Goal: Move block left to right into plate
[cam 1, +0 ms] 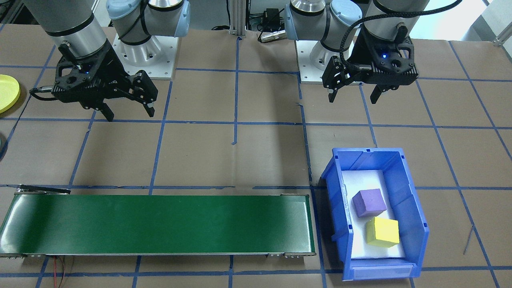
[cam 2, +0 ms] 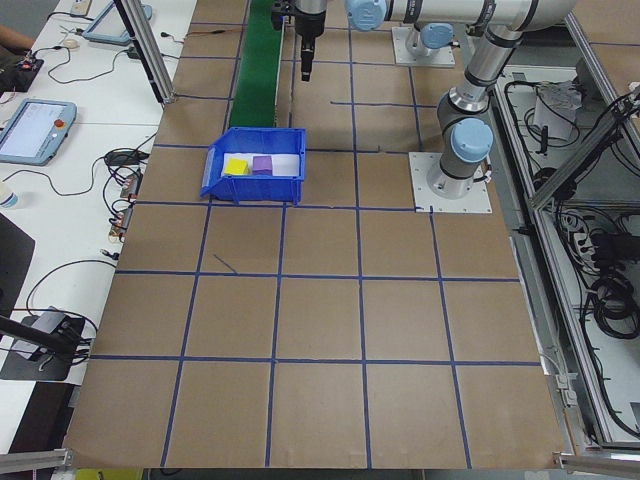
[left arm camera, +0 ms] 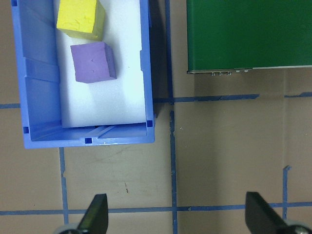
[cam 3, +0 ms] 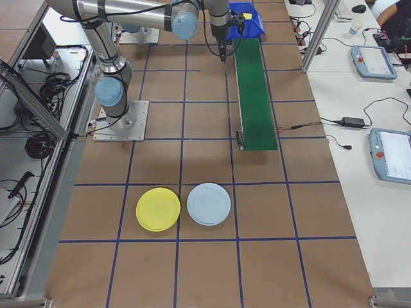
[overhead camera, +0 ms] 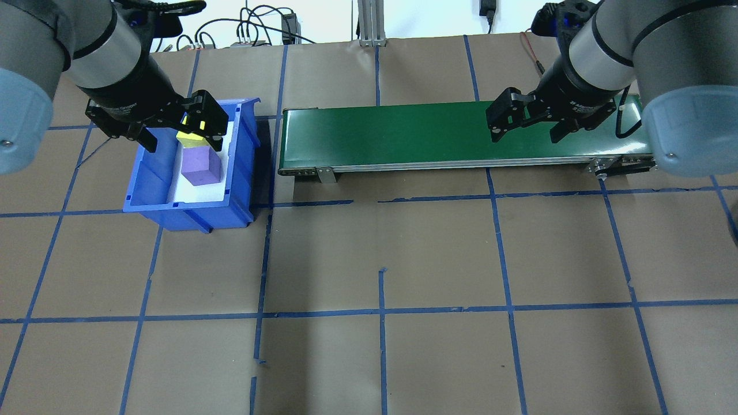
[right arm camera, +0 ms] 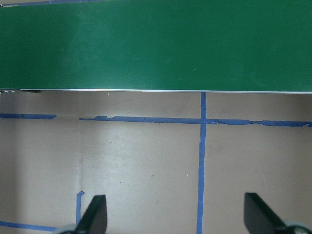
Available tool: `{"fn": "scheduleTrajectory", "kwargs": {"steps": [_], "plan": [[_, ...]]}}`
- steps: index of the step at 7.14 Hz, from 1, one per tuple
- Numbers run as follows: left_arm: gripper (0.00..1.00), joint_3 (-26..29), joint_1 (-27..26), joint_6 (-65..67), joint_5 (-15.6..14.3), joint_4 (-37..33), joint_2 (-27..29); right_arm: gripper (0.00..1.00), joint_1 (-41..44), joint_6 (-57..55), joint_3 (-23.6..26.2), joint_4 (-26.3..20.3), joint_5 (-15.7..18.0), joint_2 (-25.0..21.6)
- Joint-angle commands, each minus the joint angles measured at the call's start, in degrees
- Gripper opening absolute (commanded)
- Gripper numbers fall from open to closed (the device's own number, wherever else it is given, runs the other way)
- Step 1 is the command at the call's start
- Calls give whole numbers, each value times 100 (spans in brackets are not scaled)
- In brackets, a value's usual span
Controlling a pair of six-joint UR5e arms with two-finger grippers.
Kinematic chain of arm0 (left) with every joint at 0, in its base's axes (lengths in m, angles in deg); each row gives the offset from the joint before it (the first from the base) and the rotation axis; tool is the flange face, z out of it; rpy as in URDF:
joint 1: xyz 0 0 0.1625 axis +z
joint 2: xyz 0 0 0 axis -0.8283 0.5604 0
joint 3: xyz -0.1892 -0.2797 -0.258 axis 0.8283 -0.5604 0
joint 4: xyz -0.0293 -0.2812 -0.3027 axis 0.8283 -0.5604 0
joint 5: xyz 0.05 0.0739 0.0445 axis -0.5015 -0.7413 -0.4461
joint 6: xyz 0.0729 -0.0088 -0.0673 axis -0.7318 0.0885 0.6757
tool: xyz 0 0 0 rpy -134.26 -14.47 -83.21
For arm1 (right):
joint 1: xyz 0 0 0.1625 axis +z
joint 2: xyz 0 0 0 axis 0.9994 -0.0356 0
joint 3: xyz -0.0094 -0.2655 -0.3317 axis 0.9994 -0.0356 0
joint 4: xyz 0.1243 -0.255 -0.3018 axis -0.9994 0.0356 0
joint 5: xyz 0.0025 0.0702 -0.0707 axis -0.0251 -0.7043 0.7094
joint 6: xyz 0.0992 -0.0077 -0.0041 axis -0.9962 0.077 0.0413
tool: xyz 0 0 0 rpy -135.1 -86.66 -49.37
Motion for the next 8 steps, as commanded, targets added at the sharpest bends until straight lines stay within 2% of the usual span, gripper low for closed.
{"fn": "scheduleTrajectory", "kwargs": {"steps": [1, 3, 4, 6, 8], "plan": [[100, -72, -37, 4, -28, -156, -14, 100, 1, 0, 0, 0, 0, 0], [100, 84, 68, -31, 41, -36, 152, 100, -8, 0, 0, 0, 0, 0], [100, 129, 242, -109, -10, 504, 493, 100, 1, 0, 0, 0, 0, 0], [100, 164, 1093, -528, 86, 1368, 1398, 100, 1, 0, 9, 0, 0, 0], [100, 164, 1378, -909, 60, 1528, 2083, 100, 1, 0, 9, 0, 0, 0]]}}
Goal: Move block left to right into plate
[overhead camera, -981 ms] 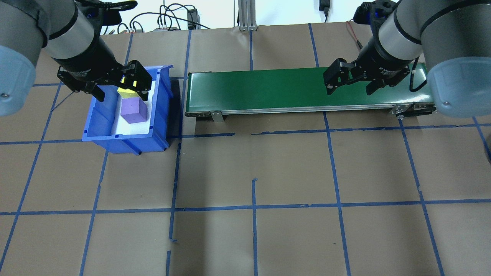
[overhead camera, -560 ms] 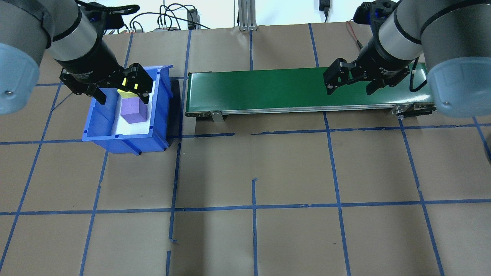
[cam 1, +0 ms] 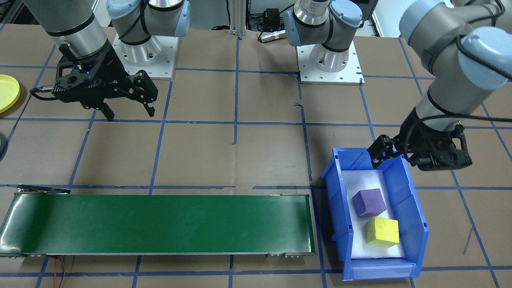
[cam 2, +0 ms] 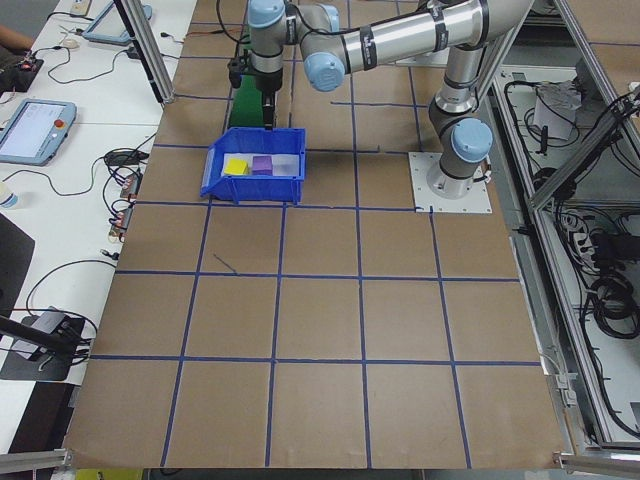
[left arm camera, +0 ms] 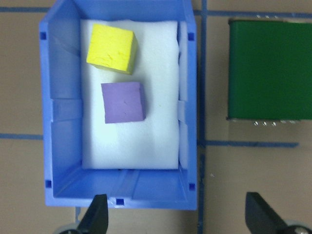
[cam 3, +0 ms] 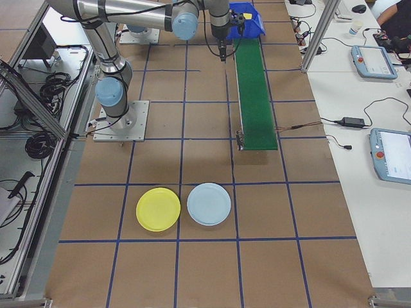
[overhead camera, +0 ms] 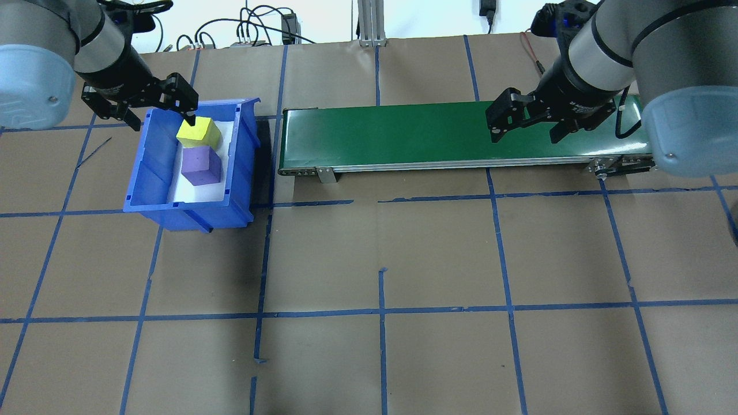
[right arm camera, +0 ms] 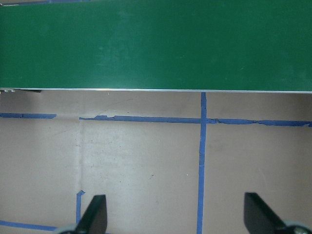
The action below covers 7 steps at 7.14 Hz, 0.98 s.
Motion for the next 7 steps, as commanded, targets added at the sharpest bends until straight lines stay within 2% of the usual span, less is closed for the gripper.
{"fn": "scheduleTrajectory", "kwargs": {"steps": [1, 2, 5, 7], "plan": [[100, -74, 205, -323, 7, 531, 752, 100, -9, 0, 1, 0, 0, 0], [100, -197, 197, -159, 33, 604, 868, 100, 0, 0, 1, 0, 0, 0], [100, -304, 197, -61, 498, 692, 896, 100, -9, 0, 1, -9, 0, 9], [100, -304, 179, -52, 499, 753, 966, 100, -9, 0, 1, 0, 0, 9]]}}
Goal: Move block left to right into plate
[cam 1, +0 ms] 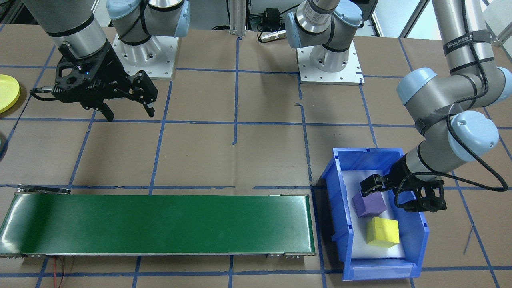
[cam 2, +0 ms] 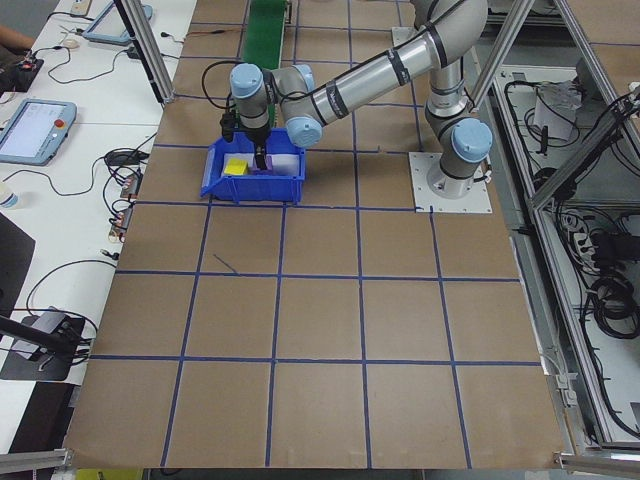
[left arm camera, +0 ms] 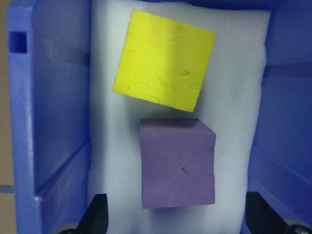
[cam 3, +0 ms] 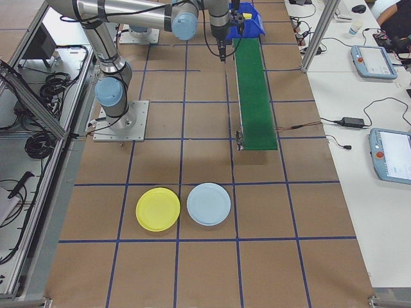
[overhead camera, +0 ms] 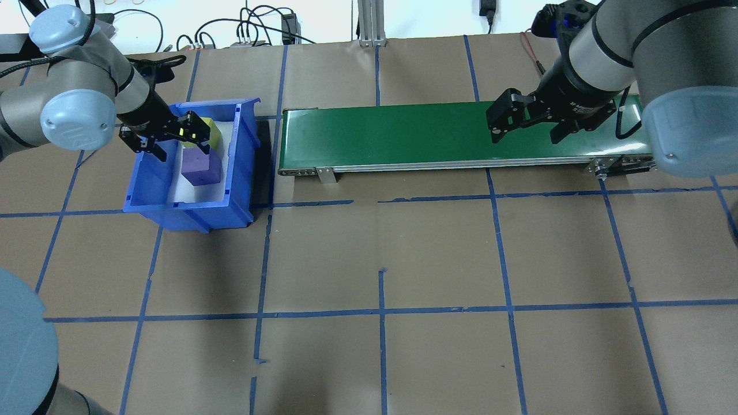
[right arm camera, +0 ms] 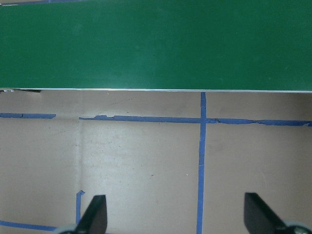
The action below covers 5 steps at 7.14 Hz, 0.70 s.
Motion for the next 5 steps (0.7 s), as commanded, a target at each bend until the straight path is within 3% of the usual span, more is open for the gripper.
{"fn": "scheduleTrajectory", "kwargs": {"steps": [1, 5], "plan": [[100, -13, -5, -11, 6, 127, 50, 100, 0, 0, 0, 2, 0, -4], [100, -49, -14, 33, 6, 593, 453, 100, 0, 0, 9, 2, 0, 4]]}}
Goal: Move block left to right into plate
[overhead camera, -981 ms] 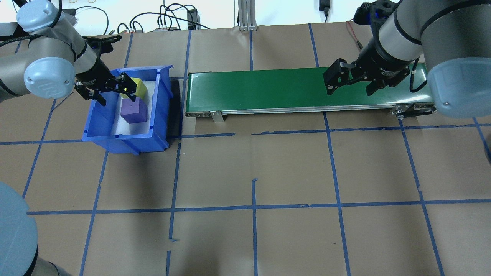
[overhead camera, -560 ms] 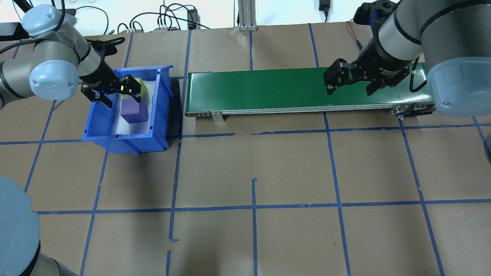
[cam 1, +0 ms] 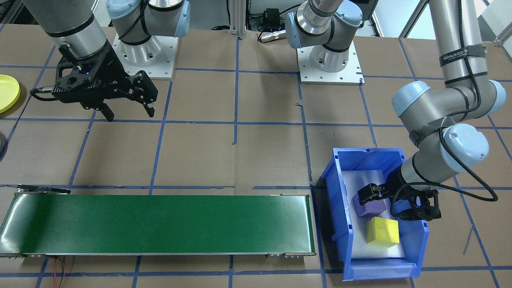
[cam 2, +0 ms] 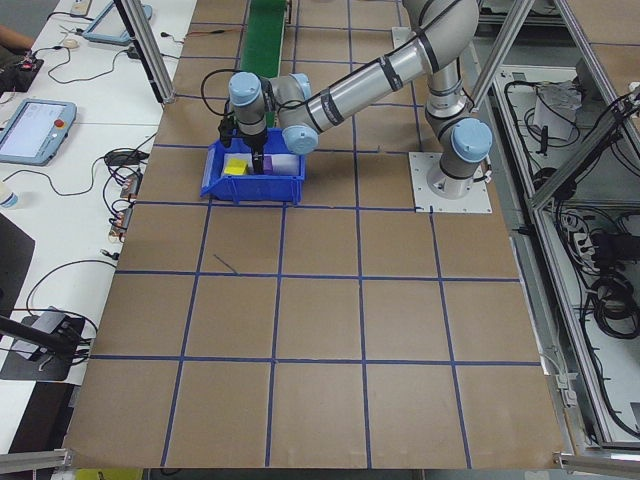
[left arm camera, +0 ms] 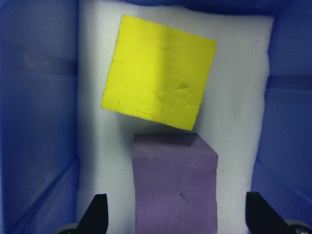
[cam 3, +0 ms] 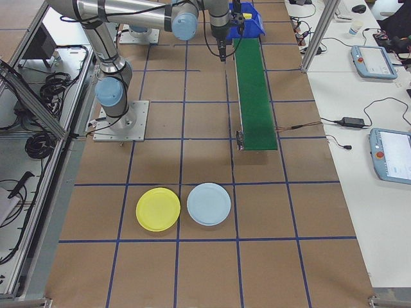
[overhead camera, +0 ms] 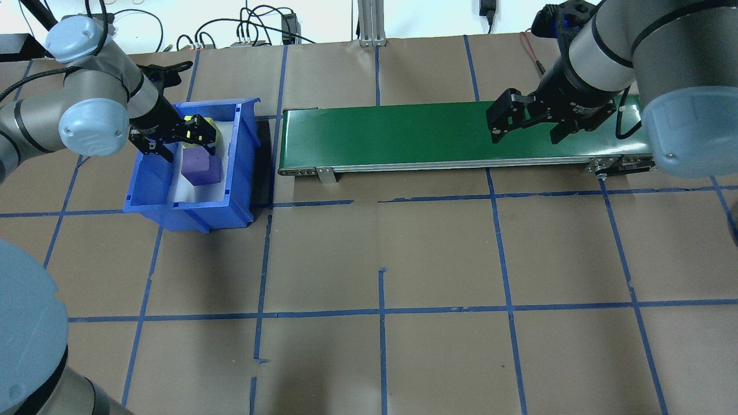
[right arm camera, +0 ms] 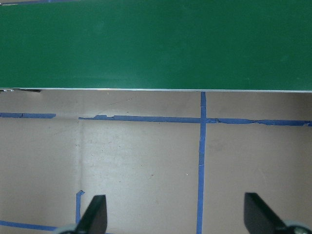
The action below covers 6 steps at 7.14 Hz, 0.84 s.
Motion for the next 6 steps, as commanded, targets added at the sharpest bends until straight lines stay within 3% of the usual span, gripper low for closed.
{"fn": "scheduleTrajectory", "kwargs": {"steps": [1, 6], "plan": [[100, -16, -2, 5, 19, 134, 139, 100, 0, -2, 0, 0, 0, -2], [100, -96, -28, 5, 19, 292, 183, 100, 0, -2, 0, 0, 0, -2]]}}
